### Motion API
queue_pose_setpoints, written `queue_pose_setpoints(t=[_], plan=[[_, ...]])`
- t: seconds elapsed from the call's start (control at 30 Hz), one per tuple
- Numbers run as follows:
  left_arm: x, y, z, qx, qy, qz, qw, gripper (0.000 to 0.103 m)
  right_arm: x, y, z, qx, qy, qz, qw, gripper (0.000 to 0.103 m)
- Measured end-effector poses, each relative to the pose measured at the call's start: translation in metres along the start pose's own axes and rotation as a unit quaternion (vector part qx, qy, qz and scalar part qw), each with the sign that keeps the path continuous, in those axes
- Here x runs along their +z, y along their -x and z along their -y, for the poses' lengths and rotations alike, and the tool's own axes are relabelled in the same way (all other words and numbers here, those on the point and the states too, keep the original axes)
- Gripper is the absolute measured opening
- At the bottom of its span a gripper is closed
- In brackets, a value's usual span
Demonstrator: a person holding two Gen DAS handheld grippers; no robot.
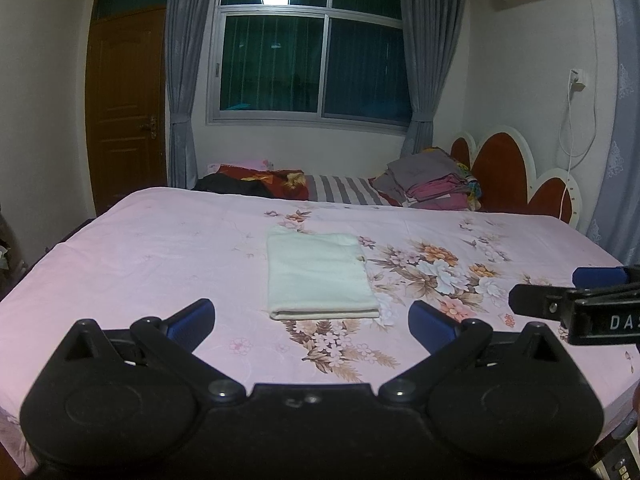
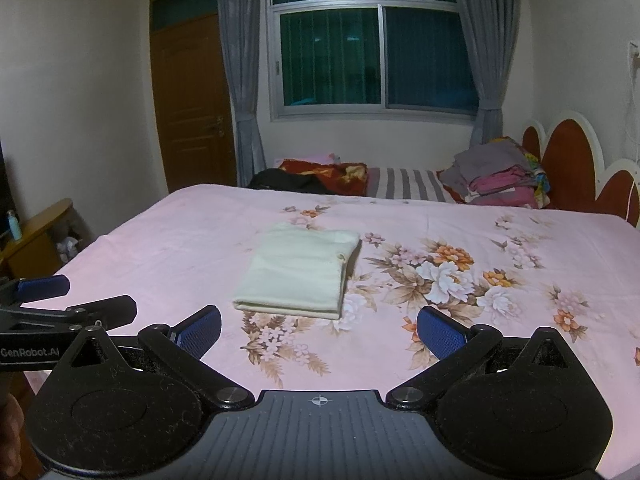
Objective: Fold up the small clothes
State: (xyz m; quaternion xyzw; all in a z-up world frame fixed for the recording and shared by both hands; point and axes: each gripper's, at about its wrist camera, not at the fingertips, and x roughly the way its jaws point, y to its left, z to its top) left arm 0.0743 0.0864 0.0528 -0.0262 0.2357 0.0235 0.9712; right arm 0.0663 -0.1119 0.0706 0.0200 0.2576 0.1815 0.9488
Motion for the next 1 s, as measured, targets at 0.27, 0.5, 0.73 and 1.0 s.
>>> queue_pose_setpoints(t=[0.27,0.5,0.73,1.0], plan=[[0.0003,0.0002,-0.0001,0.0,-0.001,0.0,1.0,0.103,-0.0019,0.0018,0.0028,0.002,0.001,0.001,1.0,0.103],[0.0023,0.0044,0.0004,-0.002,-0.013,0.007,0.9999,0.103,-0.0025,0.0025,0.0035,0.002,0.003,0.001,1.0,0.103],[0.0019,0.0066,0.0008,0.001,-0.014,0.012,0.9998,0.102,-0.0037,0.0041,0.0069,0.002,0.004,0.003,1.0,0.103],[0.0036,0.0093,0.0027,-0.001,-0.023,0.02,0.9995,0.102,-0.0064,0.0075,0.0093,0.006,0.007,0.001,1.0,0.103]])
